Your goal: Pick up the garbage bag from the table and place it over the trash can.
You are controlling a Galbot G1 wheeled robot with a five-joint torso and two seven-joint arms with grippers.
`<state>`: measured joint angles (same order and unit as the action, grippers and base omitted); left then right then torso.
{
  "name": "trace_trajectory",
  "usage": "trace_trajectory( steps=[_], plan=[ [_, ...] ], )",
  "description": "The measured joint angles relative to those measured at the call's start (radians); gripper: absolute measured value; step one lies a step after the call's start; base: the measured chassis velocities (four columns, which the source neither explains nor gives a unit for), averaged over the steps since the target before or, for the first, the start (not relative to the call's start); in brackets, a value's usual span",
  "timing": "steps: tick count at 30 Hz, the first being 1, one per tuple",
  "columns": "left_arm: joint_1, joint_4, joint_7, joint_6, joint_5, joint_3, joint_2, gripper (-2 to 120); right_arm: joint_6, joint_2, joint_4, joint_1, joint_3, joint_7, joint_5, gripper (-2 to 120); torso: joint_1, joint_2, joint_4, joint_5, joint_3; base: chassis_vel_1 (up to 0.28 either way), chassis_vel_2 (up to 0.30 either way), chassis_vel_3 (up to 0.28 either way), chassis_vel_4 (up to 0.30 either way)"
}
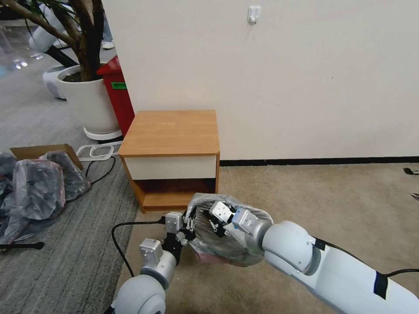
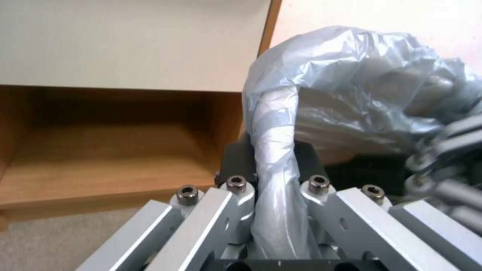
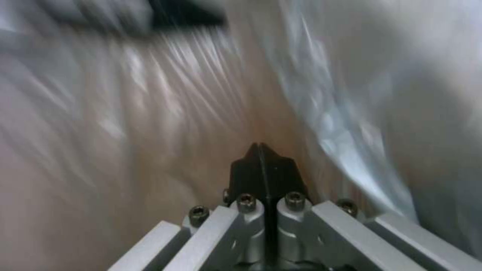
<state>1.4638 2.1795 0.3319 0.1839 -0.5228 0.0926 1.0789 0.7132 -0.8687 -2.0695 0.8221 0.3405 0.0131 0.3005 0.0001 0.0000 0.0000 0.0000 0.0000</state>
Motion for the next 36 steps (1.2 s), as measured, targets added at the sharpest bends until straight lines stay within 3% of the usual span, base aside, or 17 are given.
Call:
trace_trajectory(
  steps=[14,36],
  plan=[
    [0.023,0.016,-0.003,0.000,0.034,-0.025,0.021,6,-0.002,0.017,0.084,0.009,0.038,0.028,-0.149,0,0.000,0.000,0.0000,0.0001,0.000,0.000,0.000,0.000,0.000],
    [-0.002,0.017,-0.016,-0.017,0.063,-0.046,0.039,6,-0.002,0.024,0.197,-0.084,0.142,0.048,-0.131,0,0.000,0.000,0.0000,0.0000,0.000,0.000,0.000,0.000,0.000]
  ],
)
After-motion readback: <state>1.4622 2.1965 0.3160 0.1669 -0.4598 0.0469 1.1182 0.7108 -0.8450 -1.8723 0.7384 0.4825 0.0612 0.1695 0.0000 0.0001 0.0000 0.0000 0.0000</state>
